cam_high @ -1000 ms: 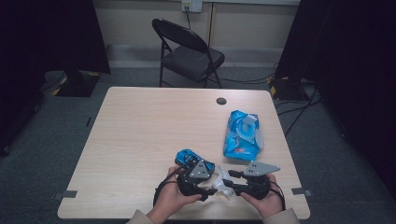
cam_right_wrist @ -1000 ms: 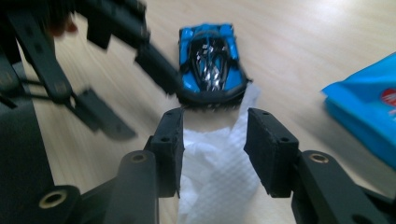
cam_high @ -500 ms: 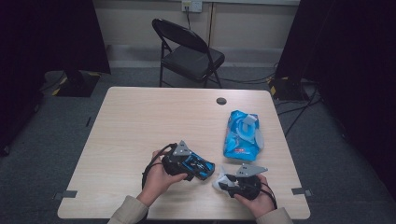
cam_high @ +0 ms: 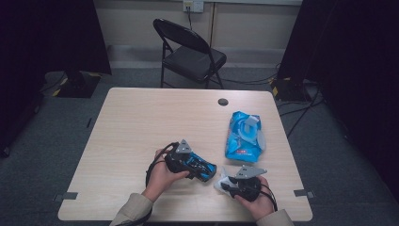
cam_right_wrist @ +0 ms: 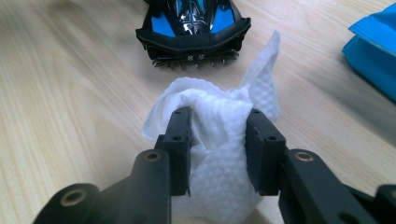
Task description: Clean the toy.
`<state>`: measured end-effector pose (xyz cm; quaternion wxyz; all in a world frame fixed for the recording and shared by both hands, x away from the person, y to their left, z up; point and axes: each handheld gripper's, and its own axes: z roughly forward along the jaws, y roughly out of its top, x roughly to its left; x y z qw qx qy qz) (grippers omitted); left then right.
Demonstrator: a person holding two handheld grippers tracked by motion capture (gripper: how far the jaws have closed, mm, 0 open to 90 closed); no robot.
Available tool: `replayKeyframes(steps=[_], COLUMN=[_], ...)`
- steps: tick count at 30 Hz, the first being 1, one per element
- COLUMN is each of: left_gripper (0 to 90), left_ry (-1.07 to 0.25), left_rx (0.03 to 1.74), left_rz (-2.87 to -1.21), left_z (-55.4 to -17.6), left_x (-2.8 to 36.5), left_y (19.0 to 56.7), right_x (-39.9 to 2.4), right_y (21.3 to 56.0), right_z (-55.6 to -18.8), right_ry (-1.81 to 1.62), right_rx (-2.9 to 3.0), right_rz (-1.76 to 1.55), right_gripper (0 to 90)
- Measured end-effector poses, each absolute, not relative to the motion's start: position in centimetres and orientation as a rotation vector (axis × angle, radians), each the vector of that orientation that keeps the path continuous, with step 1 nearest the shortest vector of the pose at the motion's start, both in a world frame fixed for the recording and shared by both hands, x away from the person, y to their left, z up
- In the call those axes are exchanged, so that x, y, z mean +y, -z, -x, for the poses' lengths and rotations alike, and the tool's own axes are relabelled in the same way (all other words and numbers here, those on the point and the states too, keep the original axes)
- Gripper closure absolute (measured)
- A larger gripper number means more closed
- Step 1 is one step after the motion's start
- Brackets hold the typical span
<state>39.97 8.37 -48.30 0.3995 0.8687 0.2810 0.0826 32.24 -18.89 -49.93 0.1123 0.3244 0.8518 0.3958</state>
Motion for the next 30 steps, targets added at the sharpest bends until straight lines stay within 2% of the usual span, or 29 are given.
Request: replayKeyframes(steps=[7,14,21,30], left_gripper=[10.7,10.7,10.6,10.7], left_ry=[-0.184,-0.183,-0.189,-0.197], left_rx=[0.714,0.712,0.704,0.702], left_rz=[-2.183,-2.184,-2.181,-2.174], left_z=[-40.2,-40.3,-40.3,-40.3], left_x=[8.3,8.4,8.5,8.7], left_y=[48.6,48.6,48.7,48.8], right_x=[-18.7,-18.3,-17.9,-16.4], right_y=[49.9,49.8,49.3,50.3], right_z=[-32.4,-32.8,-34.3,-35.2], right_ry=[-1.134,-1.127,-1.171,-1.173], right_rx=[2.492,2.454,2.322,2.333], right_rz=[-0.973,-1.034,-1.126,-1.151], right_gripper=[71.6,79.9,81.7,82.5])
